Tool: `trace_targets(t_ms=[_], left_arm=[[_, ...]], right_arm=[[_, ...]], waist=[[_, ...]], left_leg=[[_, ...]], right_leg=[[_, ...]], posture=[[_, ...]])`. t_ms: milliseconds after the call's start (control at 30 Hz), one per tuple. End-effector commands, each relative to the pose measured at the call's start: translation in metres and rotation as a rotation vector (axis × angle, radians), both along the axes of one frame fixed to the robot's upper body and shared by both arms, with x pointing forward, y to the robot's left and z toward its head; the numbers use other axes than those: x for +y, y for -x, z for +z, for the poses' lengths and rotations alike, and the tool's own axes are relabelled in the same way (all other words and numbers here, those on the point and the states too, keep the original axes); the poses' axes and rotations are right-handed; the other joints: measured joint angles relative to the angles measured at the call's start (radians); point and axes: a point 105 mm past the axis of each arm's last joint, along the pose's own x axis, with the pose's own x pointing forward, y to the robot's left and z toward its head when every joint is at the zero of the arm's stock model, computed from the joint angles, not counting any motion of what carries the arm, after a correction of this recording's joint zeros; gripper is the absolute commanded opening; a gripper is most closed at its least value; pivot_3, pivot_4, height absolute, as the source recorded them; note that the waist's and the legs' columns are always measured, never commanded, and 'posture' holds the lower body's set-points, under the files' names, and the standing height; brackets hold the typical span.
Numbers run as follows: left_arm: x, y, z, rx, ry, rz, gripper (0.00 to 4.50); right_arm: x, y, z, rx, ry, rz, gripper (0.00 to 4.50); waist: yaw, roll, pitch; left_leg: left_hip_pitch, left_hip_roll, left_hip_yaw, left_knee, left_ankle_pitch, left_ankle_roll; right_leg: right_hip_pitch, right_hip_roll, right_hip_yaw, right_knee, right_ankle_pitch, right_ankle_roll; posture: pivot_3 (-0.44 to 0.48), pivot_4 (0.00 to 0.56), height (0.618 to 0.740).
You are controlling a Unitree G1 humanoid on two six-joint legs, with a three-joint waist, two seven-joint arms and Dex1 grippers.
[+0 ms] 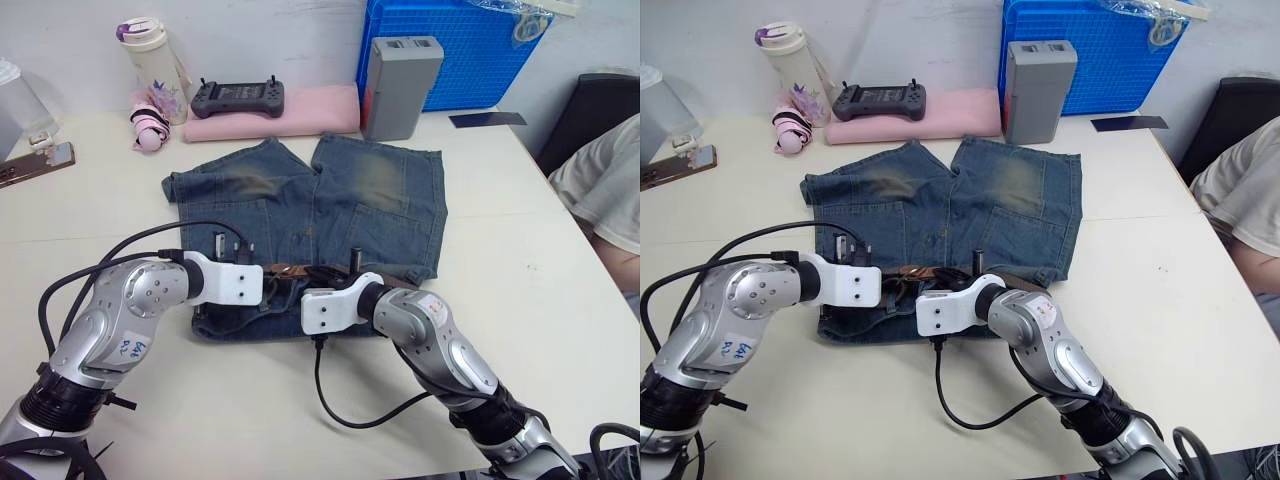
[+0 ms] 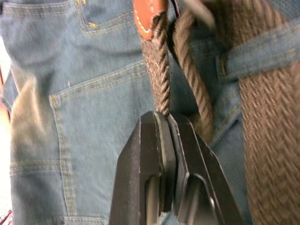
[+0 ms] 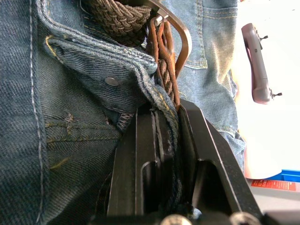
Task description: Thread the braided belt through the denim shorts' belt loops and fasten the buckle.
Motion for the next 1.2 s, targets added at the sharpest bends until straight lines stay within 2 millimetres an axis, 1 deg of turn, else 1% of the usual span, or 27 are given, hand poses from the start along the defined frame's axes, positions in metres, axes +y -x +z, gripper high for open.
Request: trace_targets(t_ms=[33, 300, 433, 600, 767, 800, 867, 933, 967, 1000, 1033, 1067, 1200], left_arm=[[-0.024, 0.007, 0.006, -0.024, 0.027, -0.096, 0.0], [-0.05, 0.008, -0.004, 0.054, 0.219, -0.106, 0.0], [-0.068, 0.006, -0.002, 0.097, 0.331, -0.112, 0.0], [-0.073, 0.004, -0.005, 0.145, 0.379, -0.093, 0.0], [-0.081, 0.004, -0.014, 0.257, 0.492, -0.045, 0.0], [-0.083, 0.003, -0.016, 0.278, 0.511, -0.037, 0.0], [-0.086, 0.002, -0.025, 0.338, 0.55, -0.02, 0.0], [-0.087, 0.0, -0.03, 0.364, 0.563, -0.012, 0.0], [-0.088, -0.002, -0.032, 0.377, 0.582, -0.005, 0.0], [-0.089, -0.003, -0.034, 0.39, 0.597, 0.0, 0.0], [-0.09, -0.004, -0.035, 0.398, 0.608, 0.002, 0.0], [-0.091, -0.005, -0.037, 0.401, 0.611, 0.003, 0.0], [-0.093, -0.006, -0.041, 0.409, 0.617, -0.001, 0.0]], right_arm=[[0.012, 0.008, 0.01, -0.027, -0.017, 0.06, 0.06], [0.013, 0.008, 0.006, -0.009, -0.013, 0.062, 0.06], [0.012, 0.008, 0.004, 0.0, -0.008, 0.061, 0.06], [0.008, 0.007, 0.001, 0.037, -0.012, 0.037, 0.06], [-0.003, 0.004, 0.0, 0.15, -0.102, -0.041, 0.06], [-0.005, 0.005, 0.0, 0.176, -0.118, -0.05, 0.97], [-0.015, 0.009, -0.006, 0.288, -0.152, -0.08, 1.71], [-0.023, 0.012, -0.005, 0.357, -0.186, -0.096, 2.76], [-0.029, 0.014, 0.0, 0.388, -0.216, -0.105, 3.24], [-0.035, 0.015, 0.007, 0.423, -0.253, -0.114, 3.86], [-0.04, 0.017, 0.011, 0.448, -0.278, -0.118, 4.28], [-0.047, 0.017, 0.016, 0.466, -0.294, -0.13, 4.4], [-0.065, 0.016, 0.032, 0.523, -0.364, -0.164, 4.4]], waist=[[0.0, 0.0, 0.0], [0.004, -0.001, 0.0], [0.008, -0.001, 0.0], [0.015, -0.001, 0.0], [0.028, -0.002, -0.001], [0.03, -0.002, -0.001], [0.033, -0.002, -0.001], [0.036, -0.002, -0.001], [0.035, -0.002, -0.001], [0.038, -0.002, -0.001], [0.04, -0.002, -0.001], [0.044, -0.002, -0.001], [0.051, -0.002, -0.002]], left_leg=[[0.0, 0.0, 0.0, 0.0, 0.0, 0.0], [0.0, 0.0, 0.0, 0.001, 0.0, 0.0], [0.0, 0.0, 0.0, 0.001, 0.0, 0.0], [0.0, 0.0, 0.0, 0.002, 0.0, 0.001], [0.0, 0.0, -0.001, 0.002, 0.0, 0.001], [0.0, -0.001, -0.001, 0.003, 0.0, 0.001], [0.0, -0.001, -0.001, 0.003, 0.001, 0.001], [0.0, -0.001, -0.002, 0.003, 0.0, 0.002], [0.0, -0.001, -0.002, 0.003, 0.0, 0.002], [0.0, -0.001, -0.002, 0.003, 0.0, 0.002], [0.0, -0.001, -0.002, 0.003, 0.0, 0.002], [0.001, -0.001, -0.002, 0.003, 0.0, 0.002], [0.001, -0.001, -0.002, 0.003, 0.0, 0.002]], right_leg=[[0.0, 0.0, 0.0, 0.0, 0.0, 0.0], [0.001, 0.0, 0.0, 0.0, 0.0, 0.0], [0.001, 0.0, 0.0, 0.001, 0.0, 0.0], [0.001, 0.0, 0.0, 0.002, 0.0, 0.0], [0.001, 0.0, 0.0, 0.002, 0.0, 0.0], [0.002, 0.0, 0.0, 0.002, 0.0, 0.0], [0.002, 0.0, 0.0, 0.001, 0.0, 0.001], [0.003, 0.0, 0.0, 0.0, 0.0, 0.001], [0.003, 0.0, 0.0, 0.0, 0.0, 0.001], [0.003, 0.0, 0.0, 0.0, 0.0, 0.001], [0.003, 0.0, -0.001, 0.0, 0.0, 0.001], [0.003, 0.0, -0.001, 0.0, 0.001, 0.001], [0.004, -0.001, -0.001, -0.002, 0.001, 0.001]], posture=[[0.0, 0.15, 0.728], [0.0, 0.15, 0.728], [0.0, 0.15, 0.728], [0.0, 0.15, 0.728], [0.0, 0.15, 0.728], [0.0, 0.15, 0.728], [0.0, 0.15, 0.728], [0.0, 0.15, 0.728], [0.0, 0.15, 0.728], [0.0, 0.15, 0.728], [0.0, 0.15, 0.728], [0.0, 0.15, 0.728], [0.0, 0.15, 0.728]])
